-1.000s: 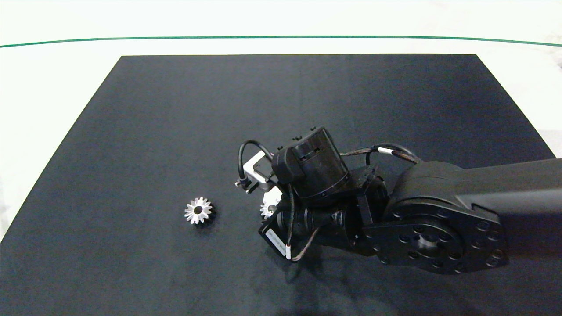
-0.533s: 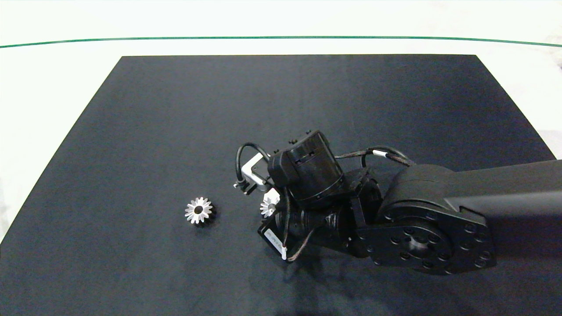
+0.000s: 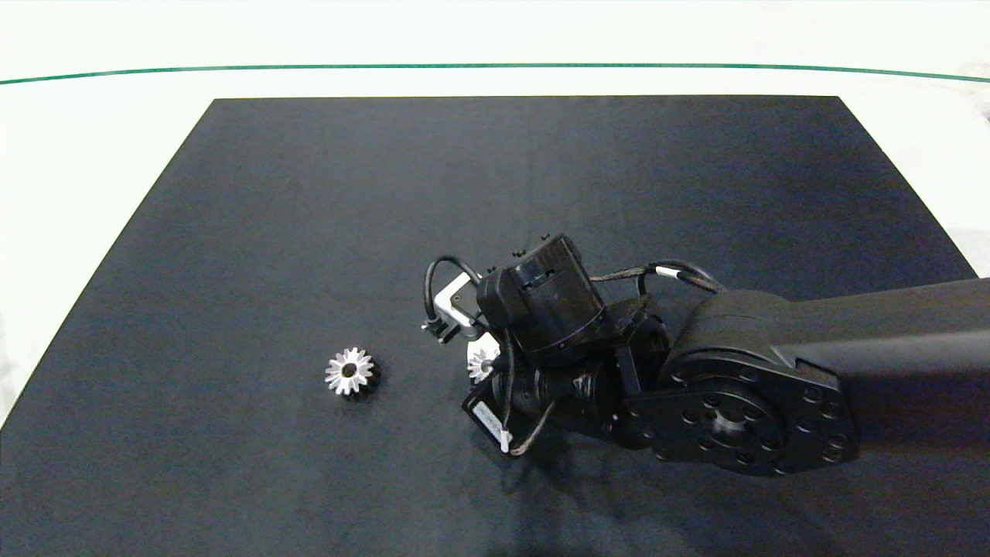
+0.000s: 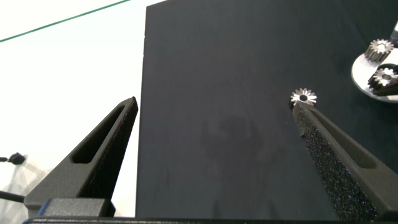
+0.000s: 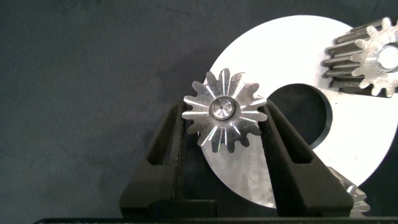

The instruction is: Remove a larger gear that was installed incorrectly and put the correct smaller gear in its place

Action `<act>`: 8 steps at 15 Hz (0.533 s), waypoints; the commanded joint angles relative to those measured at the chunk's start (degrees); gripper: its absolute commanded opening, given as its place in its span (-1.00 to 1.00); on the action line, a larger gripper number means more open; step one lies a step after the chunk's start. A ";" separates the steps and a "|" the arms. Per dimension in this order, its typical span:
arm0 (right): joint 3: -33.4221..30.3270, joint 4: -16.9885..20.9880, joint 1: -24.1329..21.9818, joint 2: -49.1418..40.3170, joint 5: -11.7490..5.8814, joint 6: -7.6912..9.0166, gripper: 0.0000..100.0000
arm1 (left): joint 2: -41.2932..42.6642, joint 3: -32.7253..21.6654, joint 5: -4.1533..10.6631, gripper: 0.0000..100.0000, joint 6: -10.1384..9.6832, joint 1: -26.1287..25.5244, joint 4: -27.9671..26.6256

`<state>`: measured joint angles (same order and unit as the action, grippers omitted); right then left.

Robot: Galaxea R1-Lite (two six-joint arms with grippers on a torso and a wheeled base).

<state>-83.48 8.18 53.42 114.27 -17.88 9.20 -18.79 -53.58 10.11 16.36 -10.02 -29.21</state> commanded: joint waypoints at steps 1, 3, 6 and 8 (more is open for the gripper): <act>0.07 -0.09 0.02 0.25 -1.28 0.02 -0.56 | 0.33 0.23 0.09 1.00 0.08 -0.09 -0.15; -0.19 -0.01 0.11 0.60 -1.54 -0.06 1.00 | 0.33 0.23 0.09 1.00 0.08 -0.09 -0.15; -0.01 -0.01 0.46 -0.37 -1.54 -0.33 1.00 | 0.24 0.32 0.09 1.00 0.08 -0.09 -0.15; -0.10 -0.09 0.63 -3.18 -1.54 -0.33 1.00 | 0.33 0.58 0.09 1.00 0.08 0.00 -0.15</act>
<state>-83.49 8.05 53.91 113.23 -19.37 8.81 -18.36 -53.09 10.13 16.34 -10.08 -29.21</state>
